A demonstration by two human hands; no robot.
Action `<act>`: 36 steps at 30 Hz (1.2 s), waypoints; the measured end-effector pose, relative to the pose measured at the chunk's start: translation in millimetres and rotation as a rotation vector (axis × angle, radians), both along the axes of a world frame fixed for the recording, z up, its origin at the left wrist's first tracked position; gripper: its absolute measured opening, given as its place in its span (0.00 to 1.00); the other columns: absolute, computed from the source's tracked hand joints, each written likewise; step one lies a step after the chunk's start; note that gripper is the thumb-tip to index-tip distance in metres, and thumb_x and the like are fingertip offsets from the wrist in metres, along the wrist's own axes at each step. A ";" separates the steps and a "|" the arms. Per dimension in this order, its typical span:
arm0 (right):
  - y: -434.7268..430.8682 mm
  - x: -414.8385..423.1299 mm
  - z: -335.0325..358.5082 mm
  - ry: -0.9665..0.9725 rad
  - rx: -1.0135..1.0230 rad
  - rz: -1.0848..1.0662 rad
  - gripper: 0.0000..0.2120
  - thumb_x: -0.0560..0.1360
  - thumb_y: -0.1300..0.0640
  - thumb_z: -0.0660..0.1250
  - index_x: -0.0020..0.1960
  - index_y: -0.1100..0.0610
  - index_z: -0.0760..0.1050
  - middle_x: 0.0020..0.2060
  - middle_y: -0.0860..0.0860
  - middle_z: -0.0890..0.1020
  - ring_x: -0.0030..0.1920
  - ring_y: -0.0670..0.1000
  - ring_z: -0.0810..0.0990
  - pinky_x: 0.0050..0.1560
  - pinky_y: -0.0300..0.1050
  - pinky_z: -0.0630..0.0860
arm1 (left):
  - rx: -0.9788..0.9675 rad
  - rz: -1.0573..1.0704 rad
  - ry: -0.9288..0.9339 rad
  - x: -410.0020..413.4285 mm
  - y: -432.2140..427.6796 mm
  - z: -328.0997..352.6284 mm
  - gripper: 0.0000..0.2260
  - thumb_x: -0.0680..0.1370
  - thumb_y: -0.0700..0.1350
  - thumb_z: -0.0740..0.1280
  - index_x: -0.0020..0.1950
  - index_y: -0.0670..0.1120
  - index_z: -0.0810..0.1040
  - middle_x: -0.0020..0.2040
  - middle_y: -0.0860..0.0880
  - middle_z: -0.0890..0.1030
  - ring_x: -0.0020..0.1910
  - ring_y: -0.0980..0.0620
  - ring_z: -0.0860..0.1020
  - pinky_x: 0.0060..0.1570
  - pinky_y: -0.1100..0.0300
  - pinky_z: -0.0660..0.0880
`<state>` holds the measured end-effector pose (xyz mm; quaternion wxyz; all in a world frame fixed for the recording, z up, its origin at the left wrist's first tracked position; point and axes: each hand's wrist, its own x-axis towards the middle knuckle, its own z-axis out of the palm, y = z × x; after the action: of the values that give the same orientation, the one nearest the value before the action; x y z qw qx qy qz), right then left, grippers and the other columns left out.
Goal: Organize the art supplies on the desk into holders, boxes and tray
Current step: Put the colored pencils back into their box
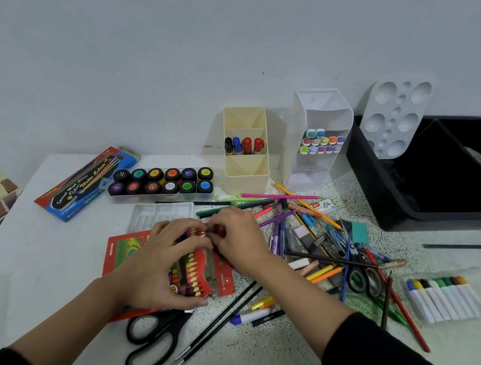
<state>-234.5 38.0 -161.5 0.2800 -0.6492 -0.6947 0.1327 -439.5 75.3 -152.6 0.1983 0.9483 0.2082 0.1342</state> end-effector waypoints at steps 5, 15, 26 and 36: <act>-6.3 14.4 -5.7 -0.014 -0.006 -0.135 0.09 0.73 0.45 0.75 0.44 0.50 0.83 0.42 0.46 0.82 0.49 0.50 0.76 0.53 0.54 0.71 | 0.023 0.000 0.010 0.4 -0.9 -0.9 0.39 0.65 0.75 0.72 0.70 0.56 0.71 0.73 0.56 0.65 0.75 0.57 0.62 0.71 0.49 0.62; -12.2 24.2 -1.6 0.063 -0.048 -0.094 0.08 0.78 0.47 0.69 0.53 0.48 0.84 0.47 0.43 0.78 0.52 0.46 0.73 0.56 0.49 0.68 | 0.039 0.006 0.006 -0.9 -1.2 -4.9 0.41 0.64 0.76 0.72 0.69 0.55 0.71 0.73 0.56 0.66 0.75 0.56 0.62 0.70 0.46 0.63; -59.8 81.3 34.9 -0.161 -0.266 0.052 0.03 0.75 0.57 0.73 0.48 0.53 0.83 0.45 0.46 0.82 0.45 0.46 0.78 0.48 0.43 0.76 | 0.069 0.029 0.053 0.5 -3.2 -9.7 0.39 0.65 0.78 0.68 0.69 0.58 0.72 0.74 0.56 0.66 0.76 0.58 0.60 0.72 0.46 0.60; -34.5 71.3 2.4 -0.236 -0.038 -0.062 0.08 0.80 0.54 0.66 0.57 0.50 0.82 0.52 0.45 0.81 0.58 0.52 0.72 0.56 0.58 0.67 | 0.034 0.062 -0.037 -0.5 -1.7 -10.3 0.38 0.65 0.74 0.72 0.69 0.56 0.71 0.72 0.57 0.67 0.75 0.55 0.63 0.69 0.43 0.63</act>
<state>-163.2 3.5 -159.1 0.1877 -0.6866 -0.6998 0.0600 -440.0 73.6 -162.8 0.1816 0.9420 0.2316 0.1612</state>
